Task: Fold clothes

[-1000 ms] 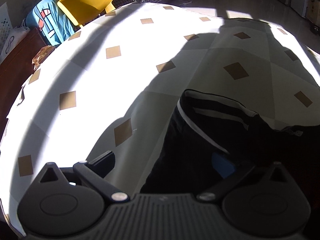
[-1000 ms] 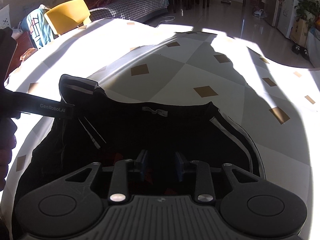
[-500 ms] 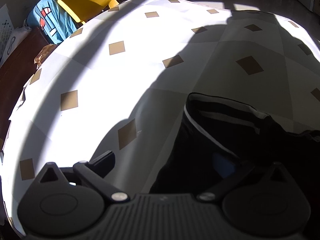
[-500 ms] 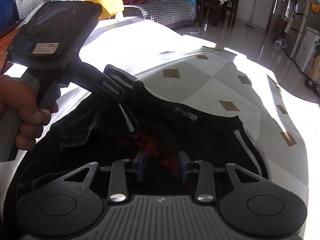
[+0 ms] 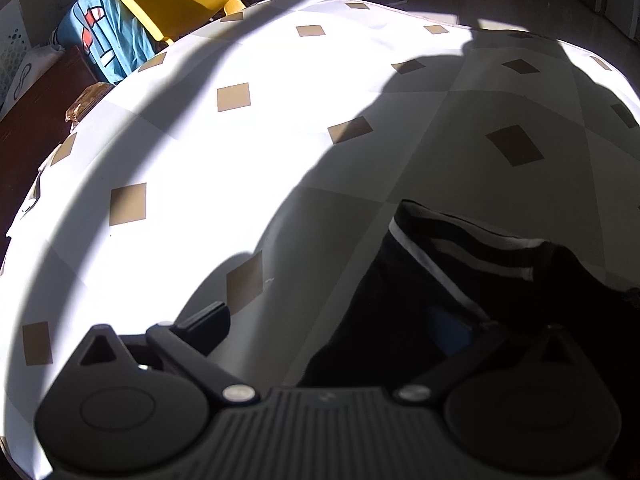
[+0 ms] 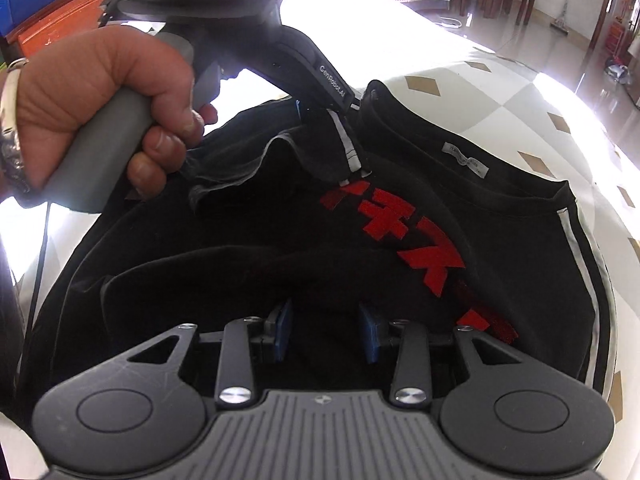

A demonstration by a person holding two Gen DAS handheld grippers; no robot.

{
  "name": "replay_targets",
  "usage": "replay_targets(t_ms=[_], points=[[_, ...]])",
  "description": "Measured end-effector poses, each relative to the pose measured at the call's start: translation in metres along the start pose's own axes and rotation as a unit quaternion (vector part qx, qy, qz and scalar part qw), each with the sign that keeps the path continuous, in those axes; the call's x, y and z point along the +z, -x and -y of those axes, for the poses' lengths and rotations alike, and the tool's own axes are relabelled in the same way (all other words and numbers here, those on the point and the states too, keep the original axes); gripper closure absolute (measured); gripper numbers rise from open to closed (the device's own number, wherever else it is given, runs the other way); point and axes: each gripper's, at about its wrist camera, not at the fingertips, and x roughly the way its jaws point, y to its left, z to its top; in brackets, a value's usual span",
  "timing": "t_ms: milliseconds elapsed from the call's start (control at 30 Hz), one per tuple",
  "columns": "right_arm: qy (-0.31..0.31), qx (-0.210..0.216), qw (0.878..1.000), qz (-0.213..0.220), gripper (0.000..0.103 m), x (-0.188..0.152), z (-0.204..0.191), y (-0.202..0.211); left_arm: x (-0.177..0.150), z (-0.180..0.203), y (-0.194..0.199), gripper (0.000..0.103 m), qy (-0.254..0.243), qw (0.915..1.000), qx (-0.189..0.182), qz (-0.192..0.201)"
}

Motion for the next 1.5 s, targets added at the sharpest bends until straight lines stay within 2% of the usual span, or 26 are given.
replay_targets(t_ms=[133, 300, 500, 733, 900, 967, 1067, 1233, 1367, 1500], points=[[0.025, 0.022, 0.999, -0.010, 0.066, -0.008, -0.009, 0.005, 0.002, 0.002, 0.000, 0.000, 0.001, 0.9998, 0.021, 0.002], [0.048, 0.036, 0.998, -0.019, 0.066, -0.019, -0.017, 0.014, 0.002, -0.004, -0.002, 0.000, 0.004, 0.9995, 0.030, -0.005], [0.044, 0.047, 0.997, -0.034, 0.066, -0.026, -0.018, 0.020, -0.001, -0.019, -0.002, 0.000, 0.016, 0.9990, 0.033, -0.025], [0.078, 0.043, 0.995, -0.053, 0.062, -0.026, -0.016, 0.020, -0.010, -0.029, 0.002, 0.000, 0.003, 0.9966, 0.066, -0.049], [0.043, 0.055, 0.996, -0.058, 0.063, -0.020, -0.001, 0.022, -0.021, -0.036, 0.007, 0.000, -0.003, 0.9944, 0.084, -0.063], [0.018, 0.063, 0.996, -0.054, 0.063, -0.016, 0.009, 0.025, -0.023, -0.041, 0.010, 0.000, 0.002, 0.9939, 0.080, -0.076], [0.003, 0.045, 0.999, -0.024, 0.063, -0.007, 0.024, 0.037, -0.027, -0.048, 0.019, 0.000, 0.016, 0.9951, 0.059, -0.078], [-0.055, -0.005, 0.998, 0.019, 0.063, 0.007, 0.066, 0.053, -0.026, -0.040, 0.042, 0.000, 0.001, 0.9982, 0.044, -0.041], [-0.098, -0.055, 0.993, 0.024, 0.063, 0.008, 0.097, 0.052, -0.027, -0.028, 0.055, 0.000, -0.021, 0.9992, 0.016, -0.029], [-0.138, -0.075, 0.987, 0.021, 0.063, 0.005, 0.120, 0.049, -0.034, -0.011, 0.066, 0.000, -0.056, 0.9983, -0.008, -0.015]])
